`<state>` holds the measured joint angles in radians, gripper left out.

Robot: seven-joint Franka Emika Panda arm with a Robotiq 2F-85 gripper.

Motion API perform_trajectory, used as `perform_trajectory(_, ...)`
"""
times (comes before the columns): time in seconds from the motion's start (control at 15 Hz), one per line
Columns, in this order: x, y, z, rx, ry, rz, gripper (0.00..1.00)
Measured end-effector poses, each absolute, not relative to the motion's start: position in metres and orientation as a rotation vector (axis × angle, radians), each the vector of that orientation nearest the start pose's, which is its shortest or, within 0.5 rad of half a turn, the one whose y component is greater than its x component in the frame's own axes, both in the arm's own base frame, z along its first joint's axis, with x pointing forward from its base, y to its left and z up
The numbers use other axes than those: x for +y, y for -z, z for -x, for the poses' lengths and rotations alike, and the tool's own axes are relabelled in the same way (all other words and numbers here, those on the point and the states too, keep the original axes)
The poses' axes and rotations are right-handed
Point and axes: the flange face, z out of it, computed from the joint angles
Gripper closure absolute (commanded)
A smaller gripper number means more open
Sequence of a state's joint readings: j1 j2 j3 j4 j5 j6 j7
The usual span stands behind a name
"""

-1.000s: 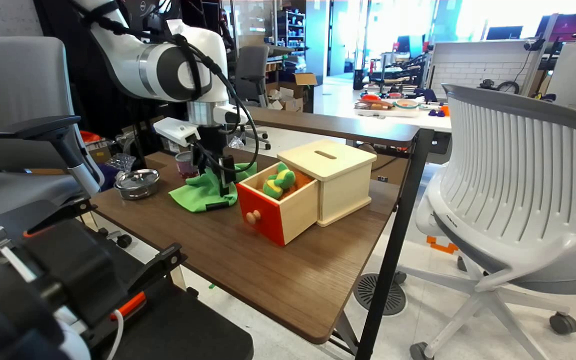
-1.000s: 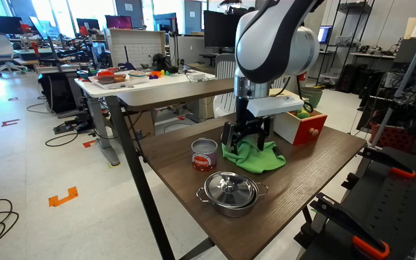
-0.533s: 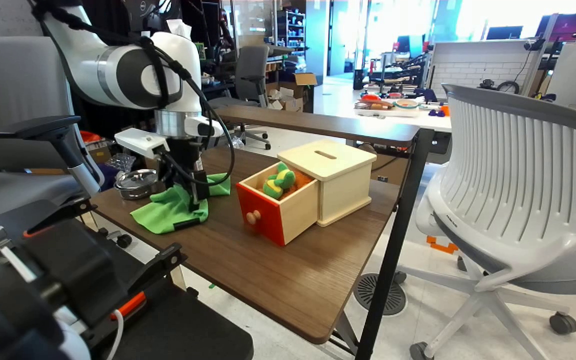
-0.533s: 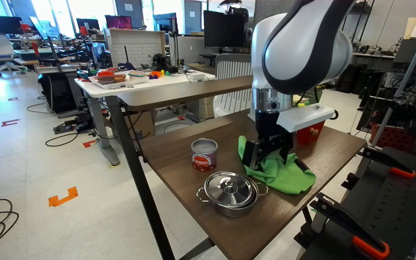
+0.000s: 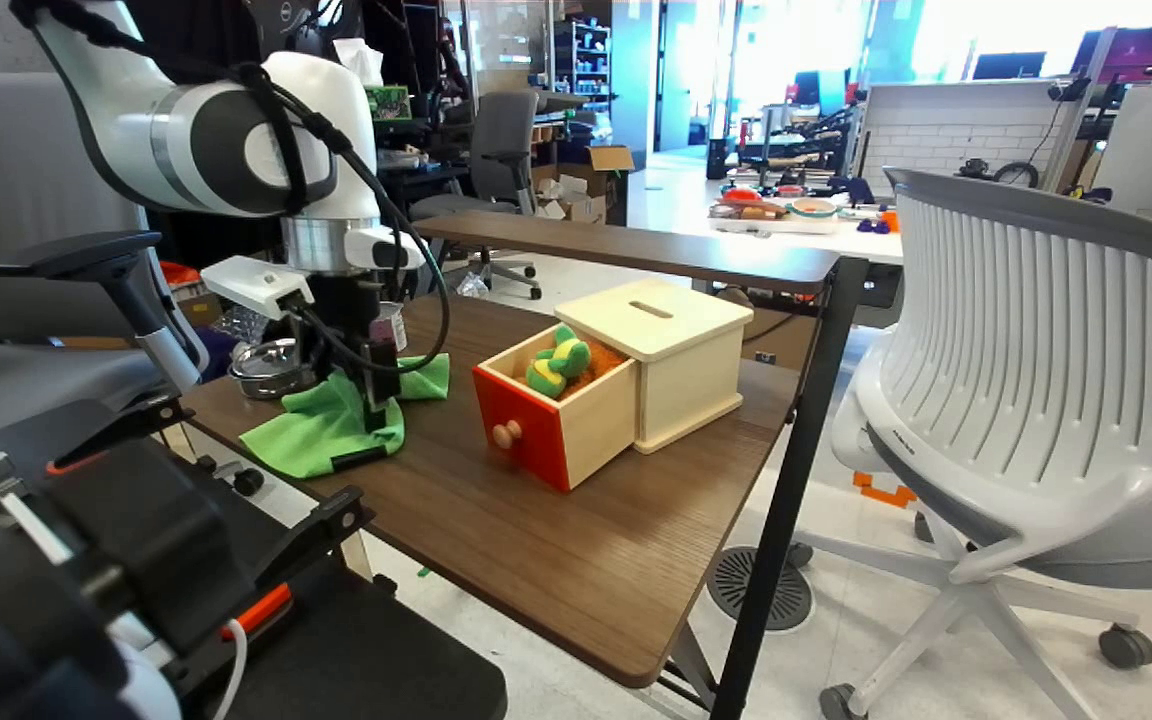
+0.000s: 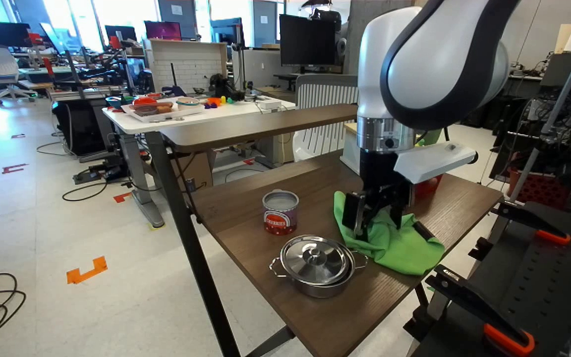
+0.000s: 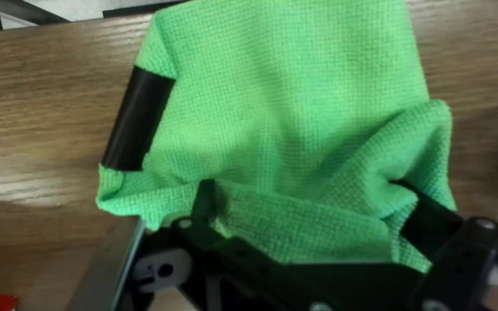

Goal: Slide the green cloth forward

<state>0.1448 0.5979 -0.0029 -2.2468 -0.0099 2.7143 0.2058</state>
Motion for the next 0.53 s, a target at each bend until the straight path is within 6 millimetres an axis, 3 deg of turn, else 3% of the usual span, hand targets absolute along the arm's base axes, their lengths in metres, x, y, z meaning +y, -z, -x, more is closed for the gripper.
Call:
perform_trajectory(0.13,0.075,-0.108,-0.512,0.141,-0.145,3.158,0.0)
perform_trajectory(0.33,0.085,-0.155,-0.519,0.21,-0.034,3.116,0.0)
perform_trajectory(0.53,0.09,-0.184,-0.513,0.223,0.019,3.092,0.0)
